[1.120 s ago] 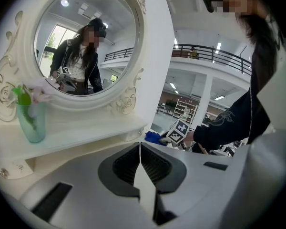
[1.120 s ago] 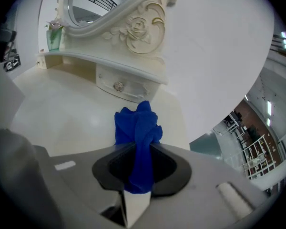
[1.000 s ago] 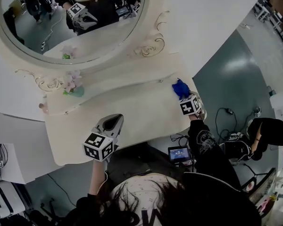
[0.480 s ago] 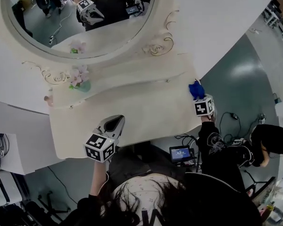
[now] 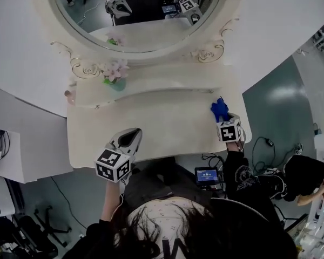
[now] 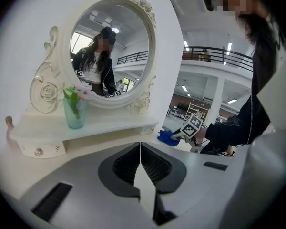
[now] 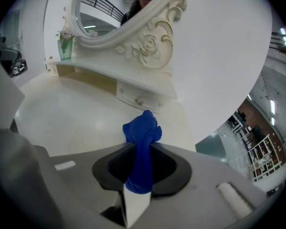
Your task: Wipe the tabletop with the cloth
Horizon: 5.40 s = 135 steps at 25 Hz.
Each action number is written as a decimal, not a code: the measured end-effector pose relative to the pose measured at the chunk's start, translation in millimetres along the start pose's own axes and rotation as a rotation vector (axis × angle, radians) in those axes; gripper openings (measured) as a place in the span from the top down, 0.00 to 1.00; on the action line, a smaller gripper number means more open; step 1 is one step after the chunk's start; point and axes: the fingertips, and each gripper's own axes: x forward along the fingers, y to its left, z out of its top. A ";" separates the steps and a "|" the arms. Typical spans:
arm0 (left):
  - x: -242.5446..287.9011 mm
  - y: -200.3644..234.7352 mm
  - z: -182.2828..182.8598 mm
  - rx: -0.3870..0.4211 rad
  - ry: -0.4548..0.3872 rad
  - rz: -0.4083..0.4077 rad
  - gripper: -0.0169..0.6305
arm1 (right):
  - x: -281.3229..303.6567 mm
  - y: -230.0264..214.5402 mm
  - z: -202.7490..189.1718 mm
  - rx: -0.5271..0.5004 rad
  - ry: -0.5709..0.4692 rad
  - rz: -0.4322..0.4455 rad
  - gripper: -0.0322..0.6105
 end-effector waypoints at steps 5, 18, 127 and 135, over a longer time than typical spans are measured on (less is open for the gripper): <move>-48.6 27.7 -11.0 -0.021 -0.008 0.033 0.97 | -30.9 90.5 55.7 -0.034 -0.109 0.117 0.82; -184.4 111.6 -55.2 -0.080 -0.073 0.189 0.97 | -84.1 386.1 172.1 -0.232 -0.299 0.452 0.82; -13.3 -46.4 -25.5 -0.018 0.001 0.059 0.97 | -19.4 -20.1 -23.3 -0.033 -0.042 0.033 0.82; -77.0 -3.2 -33.9 -0.028 -0.018 0.111 0.97 | -60.4 127.8 70.0 -0.106 -0.196 0.233 0.82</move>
